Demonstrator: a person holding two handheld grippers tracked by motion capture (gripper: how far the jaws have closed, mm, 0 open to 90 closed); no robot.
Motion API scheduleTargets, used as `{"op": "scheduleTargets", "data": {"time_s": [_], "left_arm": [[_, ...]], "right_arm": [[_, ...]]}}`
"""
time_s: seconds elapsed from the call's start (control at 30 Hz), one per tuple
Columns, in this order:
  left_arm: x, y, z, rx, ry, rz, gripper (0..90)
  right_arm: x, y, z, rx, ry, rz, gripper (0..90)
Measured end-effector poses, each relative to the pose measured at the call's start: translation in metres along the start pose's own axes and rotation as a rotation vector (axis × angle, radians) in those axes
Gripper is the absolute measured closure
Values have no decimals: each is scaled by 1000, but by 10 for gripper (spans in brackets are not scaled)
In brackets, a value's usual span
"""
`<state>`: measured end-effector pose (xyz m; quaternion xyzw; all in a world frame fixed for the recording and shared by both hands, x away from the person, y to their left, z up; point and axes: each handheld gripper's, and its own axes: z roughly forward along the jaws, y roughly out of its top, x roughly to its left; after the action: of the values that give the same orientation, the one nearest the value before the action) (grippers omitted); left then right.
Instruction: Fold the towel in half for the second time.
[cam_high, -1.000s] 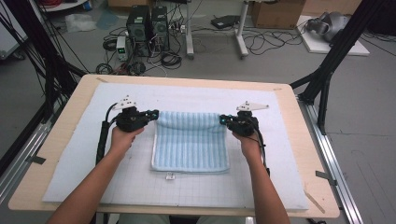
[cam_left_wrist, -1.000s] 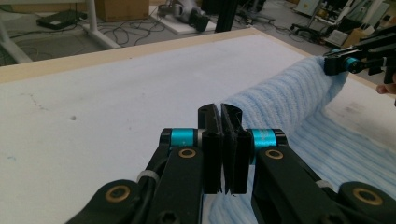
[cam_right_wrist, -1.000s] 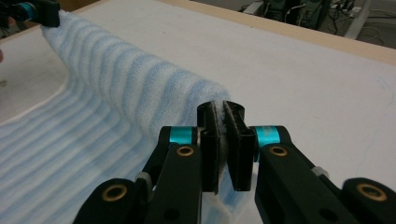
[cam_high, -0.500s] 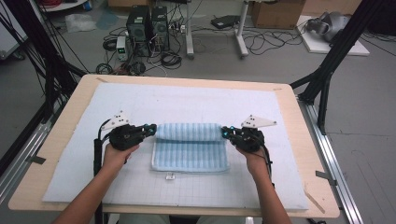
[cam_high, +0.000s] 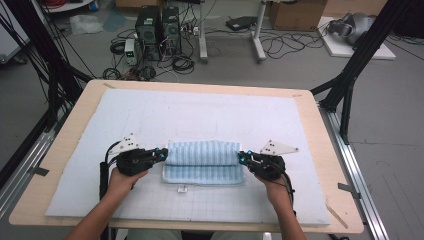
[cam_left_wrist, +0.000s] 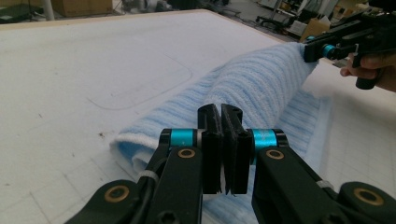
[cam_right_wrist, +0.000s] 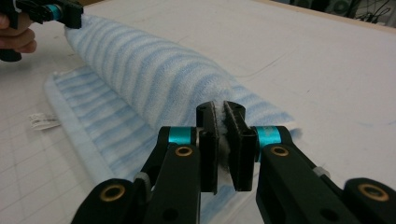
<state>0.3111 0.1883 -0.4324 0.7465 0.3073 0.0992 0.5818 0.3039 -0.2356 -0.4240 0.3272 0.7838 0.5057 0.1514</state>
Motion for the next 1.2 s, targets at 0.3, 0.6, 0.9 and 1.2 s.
{"op": "scheduleTargets", "data": {"time_s": [0.3,0.6,0.9,1.2], "left_arm": [[-9,-8,-8,31,-38,-4,861],[-18,-17,-12,95,-65,-18,854],[-11,9,-18,-29,32,-58,611],[-16,1,23,122,18,-62,629]], "right_arm": [[12,-13,-7,39,18,-22,839],[19,-18,-14,77,31,-35,794],[16,-1,-27,-59,11,61,617],[23,6,20,107,-24,22,617]]}}
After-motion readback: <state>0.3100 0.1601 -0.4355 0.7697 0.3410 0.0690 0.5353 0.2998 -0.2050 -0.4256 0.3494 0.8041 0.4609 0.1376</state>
